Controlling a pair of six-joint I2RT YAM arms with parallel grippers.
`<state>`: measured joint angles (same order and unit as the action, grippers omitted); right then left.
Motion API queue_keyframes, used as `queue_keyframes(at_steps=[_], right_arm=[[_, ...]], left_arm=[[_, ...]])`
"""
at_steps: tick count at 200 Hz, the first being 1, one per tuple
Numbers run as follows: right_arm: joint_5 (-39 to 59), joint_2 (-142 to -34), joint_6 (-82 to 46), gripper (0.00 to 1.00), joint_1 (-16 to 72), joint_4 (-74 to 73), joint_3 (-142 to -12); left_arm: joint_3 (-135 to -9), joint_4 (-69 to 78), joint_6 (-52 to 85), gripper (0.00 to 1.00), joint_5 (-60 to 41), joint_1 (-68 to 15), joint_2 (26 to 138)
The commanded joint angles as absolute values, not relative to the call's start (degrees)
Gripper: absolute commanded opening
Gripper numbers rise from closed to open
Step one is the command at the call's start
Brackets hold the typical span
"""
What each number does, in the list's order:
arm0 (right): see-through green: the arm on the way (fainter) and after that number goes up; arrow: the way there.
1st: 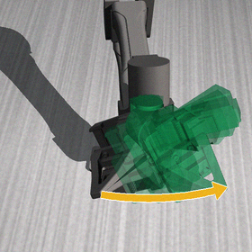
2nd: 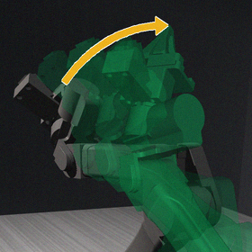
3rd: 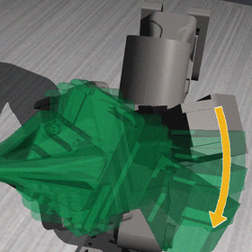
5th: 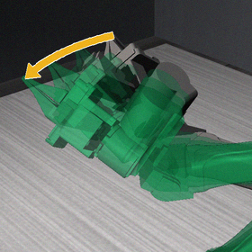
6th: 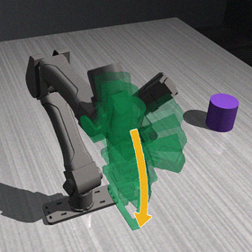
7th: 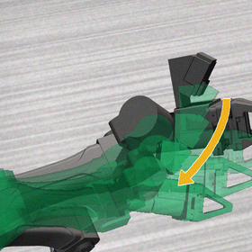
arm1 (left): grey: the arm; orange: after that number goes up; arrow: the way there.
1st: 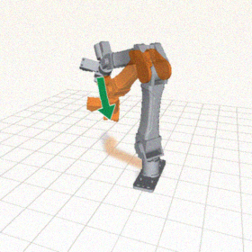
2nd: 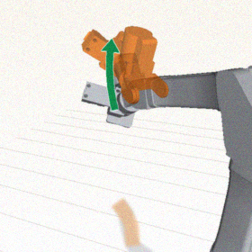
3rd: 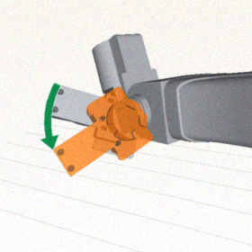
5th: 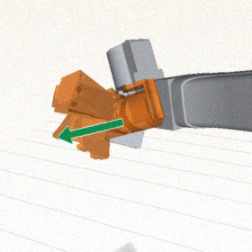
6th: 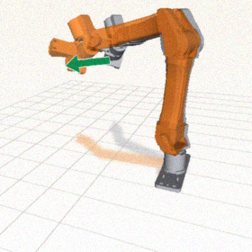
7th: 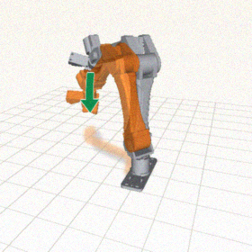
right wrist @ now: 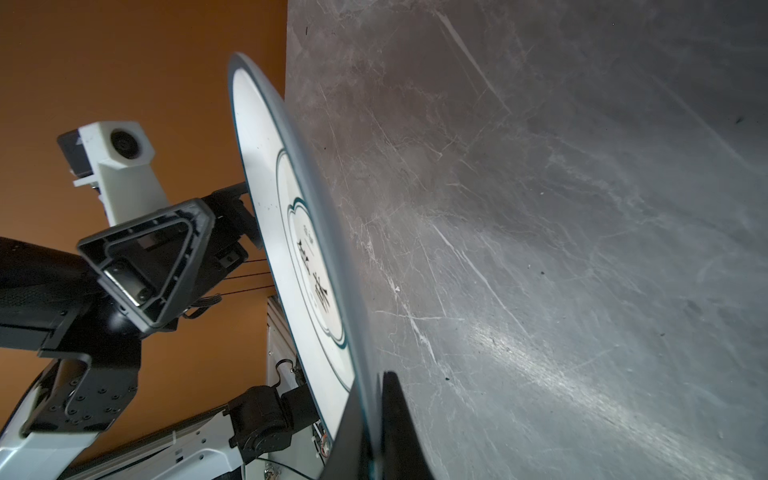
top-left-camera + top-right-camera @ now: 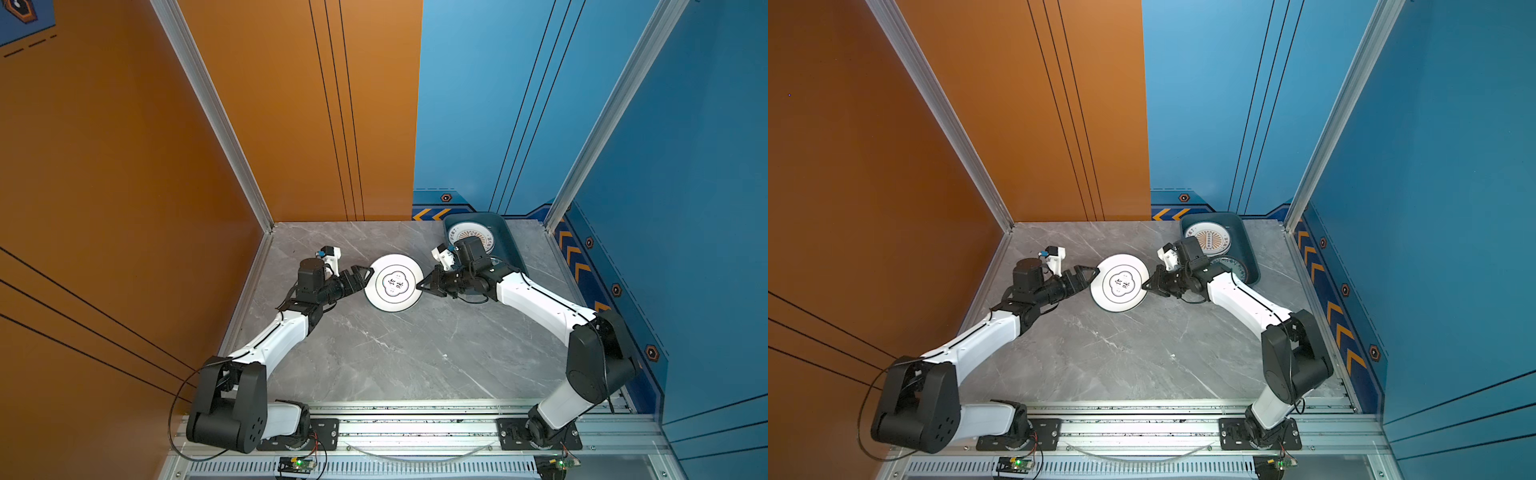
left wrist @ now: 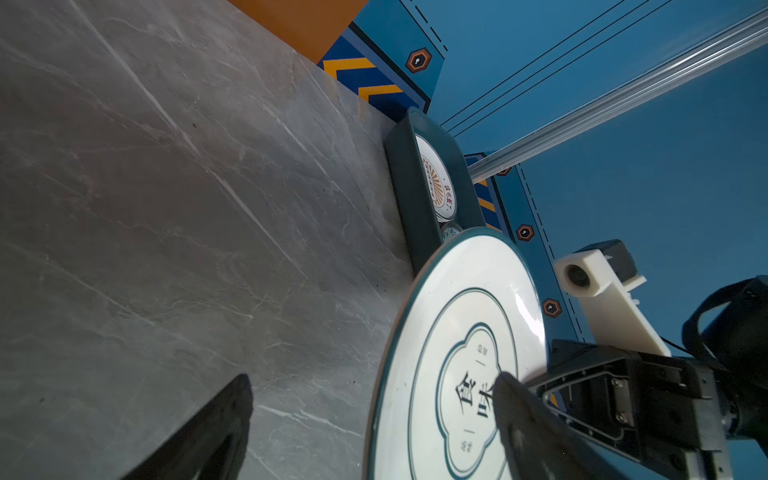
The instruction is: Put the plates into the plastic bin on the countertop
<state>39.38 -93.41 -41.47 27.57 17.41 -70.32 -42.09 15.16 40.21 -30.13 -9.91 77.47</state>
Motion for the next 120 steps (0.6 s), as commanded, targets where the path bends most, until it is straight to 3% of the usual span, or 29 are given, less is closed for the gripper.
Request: queue_keyframes(at_steps=[1, 10, 33, 47, 96, 108, 120], right_arm=[[41.9, -91.18, -42.39, 0.0, 27.09, 14.88, -70.57], [42.04, -91.15, -42.48, 0.0, 27.11, 14.64, -70.66], [42.47, -91.59, -42.81, 0.0, 27.14, 13.69, -70.59], [42.61, -91.82, -43.19, 0.0, 27.15, 12.95, -70.64], [42.89, -92.62, -44.11, 0.0, 27.11, 11.06, -70.35], [43.09, -92.83, -44.29, 0.0, 27.06, 10.56, -70.18], [43.15, -92.99, -44.45, 0.0, 26.99, 10.12, -69.96]], left_arm=[[-44.36, 18.02, 41.06, 0.89, -32.9, -10.94, 78.9], [-44.43, 18.86, 41.4, 0.87, -33.62, -11.28, 79.41], [-44.48, 21.33, 42.62, 0.73, -35.31, -12.3, 80.45], [-44.41, 22.37, 43.0, 0.56, -35.95, -12.72, 80.84], [-43.86, 26.45, 46.27, 0.26, -39.01, -12.96, 82.04], [-43.86, 26.62, 46.54, 0.08, -39.29, -13.09, 82.17], [-43.78, 26.72, 46.76, 0.0, -39.45, -13.26, 82.13]])
